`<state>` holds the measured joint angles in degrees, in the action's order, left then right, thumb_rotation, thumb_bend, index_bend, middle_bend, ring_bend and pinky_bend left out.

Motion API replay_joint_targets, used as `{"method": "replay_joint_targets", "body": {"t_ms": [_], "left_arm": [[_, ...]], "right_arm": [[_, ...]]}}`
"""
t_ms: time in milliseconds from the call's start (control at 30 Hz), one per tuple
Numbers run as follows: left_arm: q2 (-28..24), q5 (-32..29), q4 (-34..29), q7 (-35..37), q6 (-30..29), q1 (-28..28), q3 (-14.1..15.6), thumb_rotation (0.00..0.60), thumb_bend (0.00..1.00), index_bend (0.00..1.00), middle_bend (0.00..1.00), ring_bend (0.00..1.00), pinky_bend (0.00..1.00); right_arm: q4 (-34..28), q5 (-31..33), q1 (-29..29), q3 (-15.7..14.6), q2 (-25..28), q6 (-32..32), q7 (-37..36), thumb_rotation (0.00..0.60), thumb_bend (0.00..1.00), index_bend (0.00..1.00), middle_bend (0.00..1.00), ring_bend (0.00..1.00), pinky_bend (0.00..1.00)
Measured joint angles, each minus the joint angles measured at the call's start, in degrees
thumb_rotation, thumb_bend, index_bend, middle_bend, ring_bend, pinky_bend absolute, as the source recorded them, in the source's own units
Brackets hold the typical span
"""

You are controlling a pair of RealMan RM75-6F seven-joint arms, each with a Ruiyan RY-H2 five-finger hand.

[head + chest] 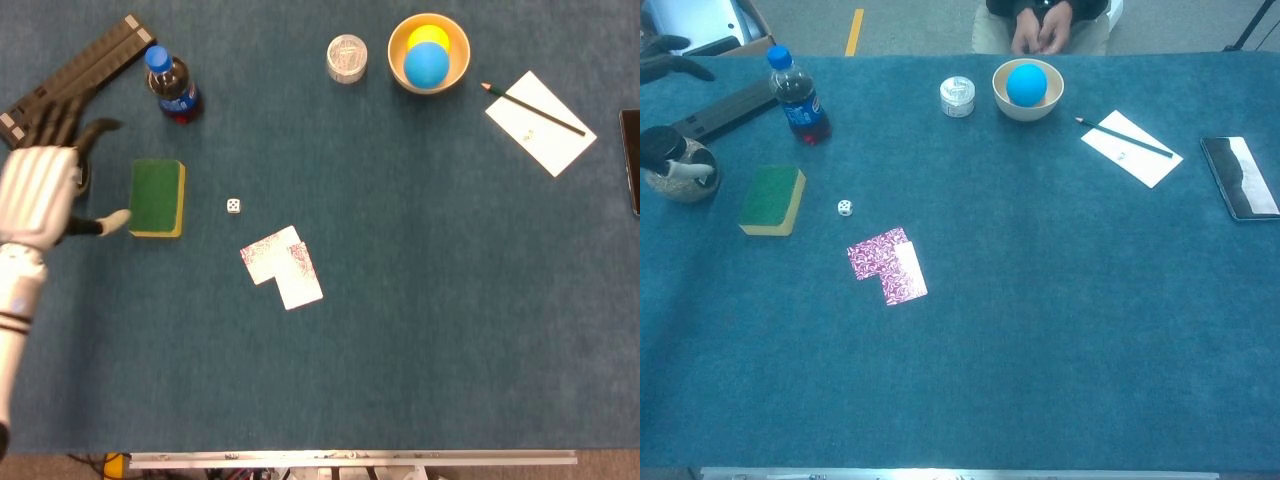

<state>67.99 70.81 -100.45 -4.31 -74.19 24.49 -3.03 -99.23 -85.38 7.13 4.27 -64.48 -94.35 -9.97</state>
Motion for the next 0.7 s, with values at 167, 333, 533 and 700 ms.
{"method": "replay_joint_targets", "body": {"t_ms": [167, 333, 533, 700], "left_arm": [[-2.32, 0.01, -0.73, 1.87, -3.79, -4.67, 1.23, 0.6, 0.02, 0.19, 0.0, 0.0, 0.0], [-4.4, -0.11, -1.61, 3.2, -6.93, -8.75, 2.22, 0.6, 0.03, 0.19, 0.0, 0.0, 0.0], [-5.79, 1.06, -2.92, 4.67, -10.94, -12.98, 2.9, 0.6, 0.03, 0.19, 0.0, 0.0, 0.0], [-5.53, 2.88, -2.98, 6.52, -12.97, -15.35, 3.08, 0.6, 0.02, 0.19, 0.0, 0.0, 0.0]], "right_arm": [[0.11, -0.37, -0.27, 0.07, -0.26, 0.04, 0.28, 0.6, 0.29, 0.47, 0.37, 0.22, 0.19], [-0.08, -0.46, -0.51, 0.21, -0.47, 0.1, 0.74, 0.6, 0.29, 0.47, 0.37, 0.22, 0.19], [-0.38, -0.45, -0.81, 0.27, -0.77, 0.37, 1.34, 0.6, 0.29, 0.47, 0.37, 0.22, 0.19], [-0.68, -0.56, -1.15, 0.36, -1.08, 0.62, 1.59, 0.6, 0.29, 0.47, 0.37, 0.22, 0.19]]}}
